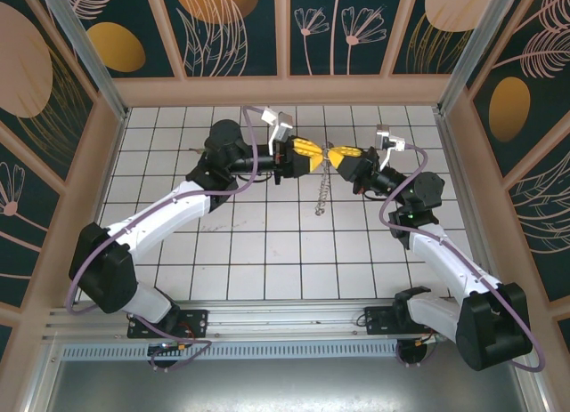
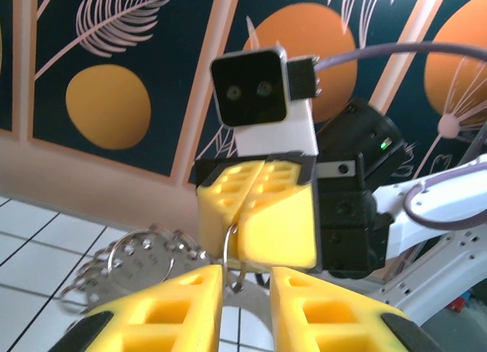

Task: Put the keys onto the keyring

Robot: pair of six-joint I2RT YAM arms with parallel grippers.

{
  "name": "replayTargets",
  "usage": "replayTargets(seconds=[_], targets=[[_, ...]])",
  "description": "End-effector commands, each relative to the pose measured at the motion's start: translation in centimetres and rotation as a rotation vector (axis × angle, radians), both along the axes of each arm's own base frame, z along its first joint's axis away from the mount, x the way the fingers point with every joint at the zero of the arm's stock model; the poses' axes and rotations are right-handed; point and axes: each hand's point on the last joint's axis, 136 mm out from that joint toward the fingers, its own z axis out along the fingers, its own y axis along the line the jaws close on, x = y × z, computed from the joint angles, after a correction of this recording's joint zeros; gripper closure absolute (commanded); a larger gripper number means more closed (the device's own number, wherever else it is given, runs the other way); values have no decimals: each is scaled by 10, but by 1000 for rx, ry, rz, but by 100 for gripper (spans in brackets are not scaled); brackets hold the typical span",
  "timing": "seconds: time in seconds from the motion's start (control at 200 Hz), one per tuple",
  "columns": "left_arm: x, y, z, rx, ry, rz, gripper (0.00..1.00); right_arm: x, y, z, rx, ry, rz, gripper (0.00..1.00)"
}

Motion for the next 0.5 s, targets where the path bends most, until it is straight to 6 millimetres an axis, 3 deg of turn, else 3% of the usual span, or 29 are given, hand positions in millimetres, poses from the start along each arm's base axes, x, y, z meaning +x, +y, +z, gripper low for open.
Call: replayTargets(seconds=[0.0,0.495], targets=[[-10,4,23,-95,-33,-58,76,-7,-2,14,28,-68,-8,100],[-2,-1,12,-105,9,-51,72,-7,-3,15,30,-71,-15,100]])
